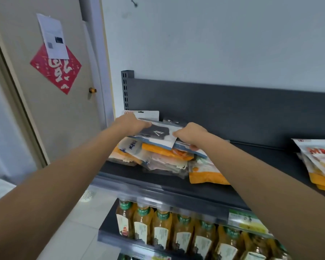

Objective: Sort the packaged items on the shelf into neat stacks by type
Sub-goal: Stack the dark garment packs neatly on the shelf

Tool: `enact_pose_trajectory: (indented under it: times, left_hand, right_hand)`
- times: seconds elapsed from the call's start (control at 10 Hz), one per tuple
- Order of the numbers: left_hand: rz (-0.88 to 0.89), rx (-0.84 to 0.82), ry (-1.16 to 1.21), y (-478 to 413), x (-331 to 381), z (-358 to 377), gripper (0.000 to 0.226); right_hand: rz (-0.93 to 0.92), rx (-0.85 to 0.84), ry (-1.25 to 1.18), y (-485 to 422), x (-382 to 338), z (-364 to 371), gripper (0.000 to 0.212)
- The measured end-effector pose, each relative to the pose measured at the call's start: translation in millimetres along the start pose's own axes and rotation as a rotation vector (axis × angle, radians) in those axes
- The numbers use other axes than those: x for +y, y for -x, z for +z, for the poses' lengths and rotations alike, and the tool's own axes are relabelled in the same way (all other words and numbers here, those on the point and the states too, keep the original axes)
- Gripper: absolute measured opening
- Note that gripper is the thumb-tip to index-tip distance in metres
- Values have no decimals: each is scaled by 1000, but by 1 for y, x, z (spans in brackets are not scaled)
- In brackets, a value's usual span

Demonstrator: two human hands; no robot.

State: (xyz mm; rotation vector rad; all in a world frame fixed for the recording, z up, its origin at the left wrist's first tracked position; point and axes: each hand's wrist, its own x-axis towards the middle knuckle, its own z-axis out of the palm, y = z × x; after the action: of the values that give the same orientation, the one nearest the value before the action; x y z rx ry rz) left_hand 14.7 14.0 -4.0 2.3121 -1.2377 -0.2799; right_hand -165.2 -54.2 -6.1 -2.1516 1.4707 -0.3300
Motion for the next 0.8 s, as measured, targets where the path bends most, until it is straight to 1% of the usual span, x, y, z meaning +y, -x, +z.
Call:
enact_pose_trajectory:
  times: [0.1, 0.2, 0.4, 0.5, 0.6, 0.7, 0.8]
  left_hand:
    - [-17, -23, 5, 1, 1, 1, 73]
    - [-46, -35, 50, -1, 0, 1, 75]
    - [-48, -12, 144, -2, 0, -5, 75]
    - [-73, -82, 177, -2, 1, -6, 76]
    - [-102, -92, 172, -2, 0, -5, 75]
    - [-94, -81, 180, -1, 2, -5, 67]
    - [-64, -92, 205, 6, 15, -10, 70]
  right_hand:
    - [21, -34, -104, 0, -6, 6, 38]
    - [46, -36, -211, -2, -13, 10, 44]
    - [88, -36, -299, -6, -18, 9, 25]
    - [111, -31, -349, -10, -14, 8, 14]
    - [162, -78, -512, -8, -14, 6, 19]
    - [125, -68, -572, -11, -8, 6, 16]
    - [82, 71, -584, -8, -3, 1, 19]
